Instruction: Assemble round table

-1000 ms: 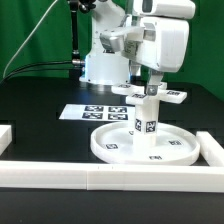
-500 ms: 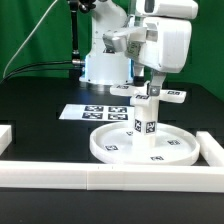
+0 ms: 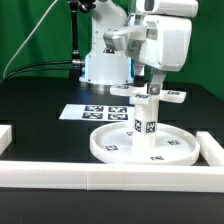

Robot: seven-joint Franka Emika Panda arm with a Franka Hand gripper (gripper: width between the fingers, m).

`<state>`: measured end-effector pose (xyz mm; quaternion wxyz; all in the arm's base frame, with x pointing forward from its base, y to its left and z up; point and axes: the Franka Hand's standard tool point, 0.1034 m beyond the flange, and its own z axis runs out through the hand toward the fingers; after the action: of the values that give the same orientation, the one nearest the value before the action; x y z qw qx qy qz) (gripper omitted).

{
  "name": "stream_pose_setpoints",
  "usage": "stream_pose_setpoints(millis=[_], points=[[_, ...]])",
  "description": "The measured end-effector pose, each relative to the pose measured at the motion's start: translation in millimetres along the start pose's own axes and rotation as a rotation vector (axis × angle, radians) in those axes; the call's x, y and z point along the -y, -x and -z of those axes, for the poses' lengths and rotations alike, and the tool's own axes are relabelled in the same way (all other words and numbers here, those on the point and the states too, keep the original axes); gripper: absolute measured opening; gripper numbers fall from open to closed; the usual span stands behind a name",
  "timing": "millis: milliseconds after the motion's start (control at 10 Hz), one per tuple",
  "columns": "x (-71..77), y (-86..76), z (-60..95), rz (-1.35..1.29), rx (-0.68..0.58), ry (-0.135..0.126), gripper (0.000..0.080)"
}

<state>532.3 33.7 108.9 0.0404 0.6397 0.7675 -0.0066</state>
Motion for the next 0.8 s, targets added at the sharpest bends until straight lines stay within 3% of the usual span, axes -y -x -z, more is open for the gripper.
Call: stream_pose_setpoints(millis=[200,500,800], points=[[-0.4,1.9,0.4,0.015,0.001,0.001,0.0648],[-13.2,5.8,9.4,0.143,0.029,0.022,0.0648],[-12.2,4.8,8.7,0.140,0.028,0.021,0.0648]])
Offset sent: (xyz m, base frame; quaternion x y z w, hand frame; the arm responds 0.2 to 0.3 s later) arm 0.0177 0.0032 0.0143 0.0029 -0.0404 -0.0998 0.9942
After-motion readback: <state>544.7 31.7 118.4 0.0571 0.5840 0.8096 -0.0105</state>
